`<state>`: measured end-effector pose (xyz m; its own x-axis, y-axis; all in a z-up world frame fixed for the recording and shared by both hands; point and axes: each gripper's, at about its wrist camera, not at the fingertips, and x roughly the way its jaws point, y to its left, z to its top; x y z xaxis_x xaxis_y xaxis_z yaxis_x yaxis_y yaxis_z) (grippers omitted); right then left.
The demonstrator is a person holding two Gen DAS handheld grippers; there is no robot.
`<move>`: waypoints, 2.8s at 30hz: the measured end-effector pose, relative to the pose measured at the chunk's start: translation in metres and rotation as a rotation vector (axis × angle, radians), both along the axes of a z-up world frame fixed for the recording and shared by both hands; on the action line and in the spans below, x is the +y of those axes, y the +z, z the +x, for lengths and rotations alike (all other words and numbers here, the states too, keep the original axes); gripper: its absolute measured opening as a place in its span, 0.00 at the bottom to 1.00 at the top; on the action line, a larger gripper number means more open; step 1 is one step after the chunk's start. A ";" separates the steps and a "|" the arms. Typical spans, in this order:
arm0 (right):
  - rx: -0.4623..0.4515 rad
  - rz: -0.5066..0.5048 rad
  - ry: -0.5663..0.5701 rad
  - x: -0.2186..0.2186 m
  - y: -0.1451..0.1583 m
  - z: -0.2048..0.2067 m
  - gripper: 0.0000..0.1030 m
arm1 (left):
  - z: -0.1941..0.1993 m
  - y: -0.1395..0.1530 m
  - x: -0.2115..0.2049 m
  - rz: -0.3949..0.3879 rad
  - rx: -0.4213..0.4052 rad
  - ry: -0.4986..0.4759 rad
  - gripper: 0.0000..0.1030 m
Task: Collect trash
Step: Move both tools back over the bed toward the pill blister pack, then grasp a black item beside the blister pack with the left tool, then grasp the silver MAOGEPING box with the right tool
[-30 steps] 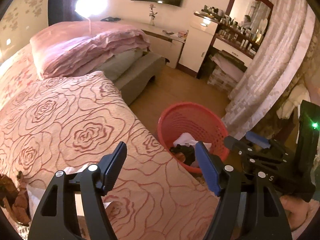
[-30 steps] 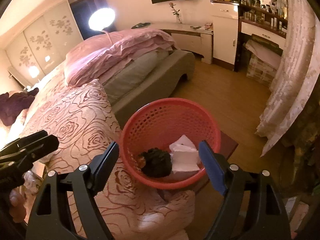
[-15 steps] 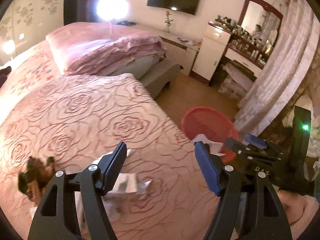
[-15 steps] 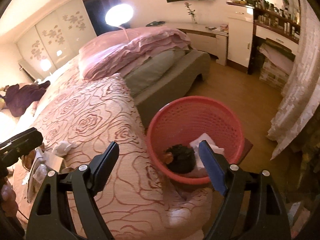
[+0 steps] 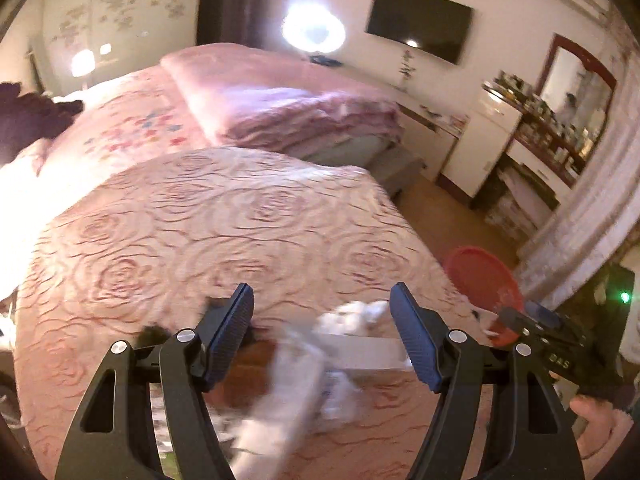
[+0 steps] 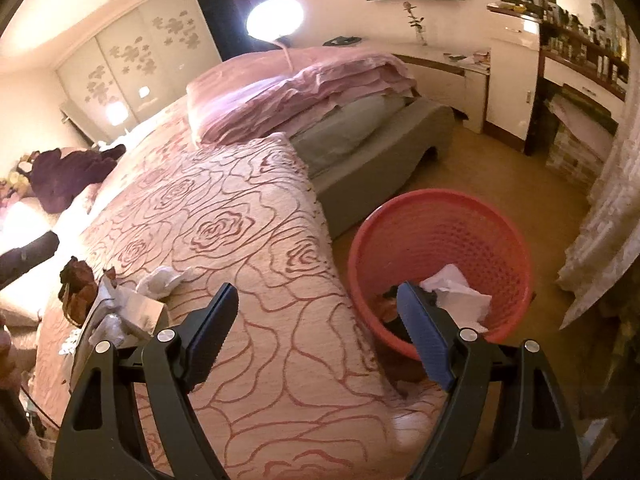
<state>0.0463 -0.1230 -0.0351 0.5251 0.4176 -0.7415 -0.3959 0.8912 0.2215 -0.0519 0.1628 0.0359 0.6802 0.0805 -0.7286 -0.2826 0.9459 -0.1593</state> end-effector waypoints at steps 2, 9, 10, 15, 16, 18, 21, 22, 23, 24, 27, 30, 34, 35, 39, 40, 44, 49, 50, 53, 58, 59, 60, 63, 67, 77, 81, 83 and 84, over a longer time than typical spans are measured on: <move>0.003 0.000 0.009 0.003 -0.001 -0.002 0.77 | -0.007 0.003 0.017 0.002 -0.007 0.037 0.66; 0.018 -0.005 0.010 0.007 -0.006 -0.002 0.77 | -0.035 0.007 0.089 0.030 -0.004 0.248 0.66; 0.021 -0.006 0.013 0.008 -0.007 -0.003 0.77 | -0.037 0.005 0.095 0.019 0.002 0.260 0.66; 0.022 -0.017 0.041 0.020 -0.008 -0.005 0.77 | -0.040 -0.015 0.106 -0.004 0.072 0.289 0.66; 0.022 -0.018 0.045 0.021 -0.008 -0.006 0.77 | -0.040 -0.021 0.107 -0.016 0.085 0.287 0.66; 0.020 -0.022 0.052 0.024 -0.007 -0.007 0.77 | -0.043 -0.029 0.106 -0.029 0.098 0.275 0.66; 0.025 -0.033 0.050 0.027 -0.009 -0.006 0.77 | -0.041 -0.041 0.100 -0.042 0.115 0.240 0.66; 0.029 -0.037 0.049 0.028 -0.010 -0.005 0.77 | -0.040 -0.046 0.098 -0.045 0.124 0.230 0.66; 0.031 -0.039 0.050 0.029 -0.010 -0.005 0.77 | -0.040 -0.050 0.097 -0.049 0.134 0.223 0.66; 0.034 -0.042 0.054 0.031 -0.011 -0.005 0.77 | -0.038 -0.055 0.098 -0.055 0.142 0.219 0.66; 0.037 -0.051 0.070 0.038 -0.012 -0.007 0.77 | -0.037 -0.068 0.101 -0.078 0.166 0.221 0.58; 0.038 -0.061 0.092 0.047 -0.014 -0.009 0.77 | -0.038 -0.077 0.105 -0.121 0.179 0.216 0.38; 0.040 -0.067 0.120 0.059 -0.015 -0.012 0.77 | -0.041 -0.079 0.104 -0.144 0.151 0.185 0.24; 0.039 -0.069 0.129 0.062 -0.015 -0.013 0.77 | -0.040 -0.079 0.103 -0.140 0.147 0.182 0.21; 0.030 -0.075 0.190 0.078 -0.013 -0.019 0.77 | -0.042 -0.077 0.104 -0.144 0.132 0.179 0.17; 0.027 -0.077 0.211 0.083 -0.013 -0.021 0.77 | -0.045 -0.074 0.105 -0.144 0.124 0.185 0.17; 0.000 -0.089 0.296 0.103 -0.009 -0.029 0.77 | -0.051 -0.063 0.114 -0.146 0.089 0.210 0.16; -0.046 -0.124 0.397 0.127 -0.009 -0.036 0.77 | -0.062 -0.046 0.126 -0.142 0.033 0.255 0.16; -0.051 -0.129 0.413 0.130 -0.010 -0.037 0.76 | -0.064 -0.043 0.128 -0.139 0.023 0.260 0.16; -0.067 -0.150 0.464 0.140 -0.013 -0.040 0.75 | -0.069 -0.036 0.132 -0.133 0.003 0.268 0.16; -0.058 -0.191 0.541 0.153 -0.025 -0.043 0.68 | -0.070 -0.030 0.132 -0.133 -0.014 0.268 0.16; -0.055 -0.197 0.547 0.155 -0.027 -0.043 0.66 | -0.070 -0.031 0.131 -0.134 -0.015 0.267 0.16; -0.046 -0.199 0.552 0.156 -0.030 -0.042 0.63 | -0.070 -0.030 0.131 -0.133 -0.015 0.266 0.16; -0.037 -0.181 0.570 0.157 -0.032 -0.045 0.53 | -0.069 -0.030 0.129 -0.134 -0.013 0.264 0.16; -0.045 -0.188 0.579 0.155 -0.030 -0.050 0.49 | -0.067 -0.029 0.126 -0.134 -0.017 0.257 0.16; -0.004 -0.189 0.531 0.122 -0.027 -0.057 0.39 | -0.063 -0.024 0.115 -0.131 -0.024 0.231 0.16; 0.010 -0.214 0.507 0.103 -0.027 -0.061 0.39 | -0.064 -0.022 0.109 -0.129 -0.032 0.218 0.16; 0.012 -0.232 0.502 0.095 -0.029 -0.062 0.40 | -0.063 -0.021 0.108 -0.129 -0.035 0.212 0.16; 0.012 -0.232 0.501 0.093 -0.029 -0.062 0.45 | -0.063 -0.021 0.108 -0.130 -0.036 0.210 0.16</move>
